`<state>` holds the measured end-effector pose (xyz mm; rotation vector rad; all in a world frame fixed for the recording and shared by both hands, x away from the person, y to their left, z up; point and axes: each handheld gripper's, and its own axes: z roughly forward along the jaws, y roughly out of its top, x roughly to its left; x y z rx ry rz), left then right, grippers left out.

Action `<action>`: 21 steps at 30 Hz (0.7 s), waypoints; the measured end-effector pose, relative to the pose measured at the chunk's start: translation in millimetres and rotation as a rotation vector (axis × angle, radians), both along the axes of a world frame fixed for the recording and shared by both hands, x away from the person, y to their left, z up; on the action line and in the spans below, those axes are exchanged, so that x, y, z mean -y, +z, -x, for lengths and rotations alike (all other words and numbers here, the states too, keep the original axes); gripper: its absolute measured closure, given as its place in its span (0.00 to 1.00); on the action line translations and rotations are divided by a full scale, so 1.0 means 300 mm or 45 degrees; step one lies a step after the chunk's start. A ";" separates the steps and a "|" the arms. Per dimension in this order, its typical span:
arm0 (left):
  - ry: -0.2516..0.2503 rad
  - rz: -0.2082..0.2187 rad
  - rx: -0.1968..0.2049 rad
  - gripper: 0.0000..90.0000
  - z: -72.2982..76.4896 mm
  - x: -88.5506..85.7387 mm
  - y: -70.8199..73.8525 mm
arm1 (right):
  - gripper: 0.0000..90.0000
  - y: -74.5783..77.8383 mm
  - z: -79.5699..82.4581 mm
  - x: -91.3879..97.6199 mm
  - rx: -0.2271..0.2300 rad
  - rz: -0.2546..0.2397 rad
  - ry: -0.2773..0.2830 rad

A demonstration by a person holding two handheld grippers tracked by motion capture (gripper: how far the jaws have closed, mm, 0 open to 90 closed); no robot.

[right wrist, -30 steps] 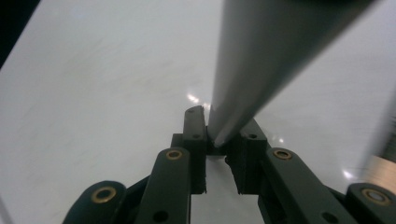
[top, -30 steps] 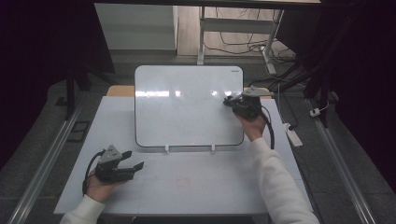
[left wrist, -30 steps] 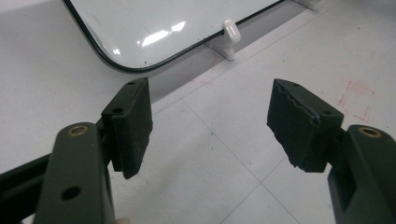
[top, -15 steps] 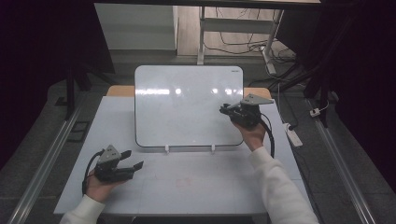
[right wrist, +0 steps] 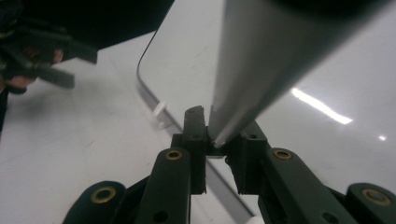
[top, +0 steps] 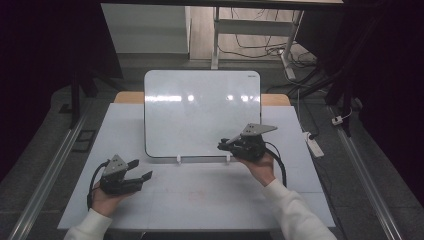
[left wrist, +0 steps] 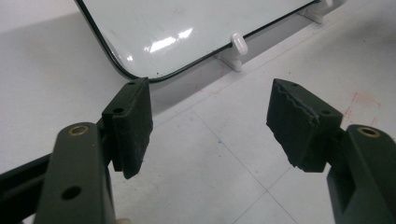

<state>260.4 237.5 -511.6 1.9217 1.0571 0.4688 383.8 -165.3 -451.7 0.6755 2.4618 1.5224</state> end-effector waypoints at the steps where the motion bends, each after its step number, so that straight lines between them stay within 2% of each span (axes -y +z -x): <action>1: 0.002 0.000 0.003 0.36 0.001 -0.001 0.001 | 0.87 -0.006 0.005 -0.007 -0.004 0.003 0.014; 6: 0.011 0.006 0.022 0.36 0.008 -0.006 0.005 | 0.87 -0.026 0.011 -0.029 -0.041 0.004 0.042; 14: 0.017 0.006 0.080 0.36 0.012 0.006 0.019 | 0.87 -0.053 0.037 -0.074 -0.094 0.005 0.102; 19: -0.002 0.000 0.116 0.36 0.015 0.027 0.037 | 0.86 -0.062 0.051 -0.096 -0.104 0.014 0.128; 21: -0.016 -0.009 0.127 0.36 0.015 0.040 0.045 | 0.86 -0.069 0.055 -0.110 -0.124 0.010 0.142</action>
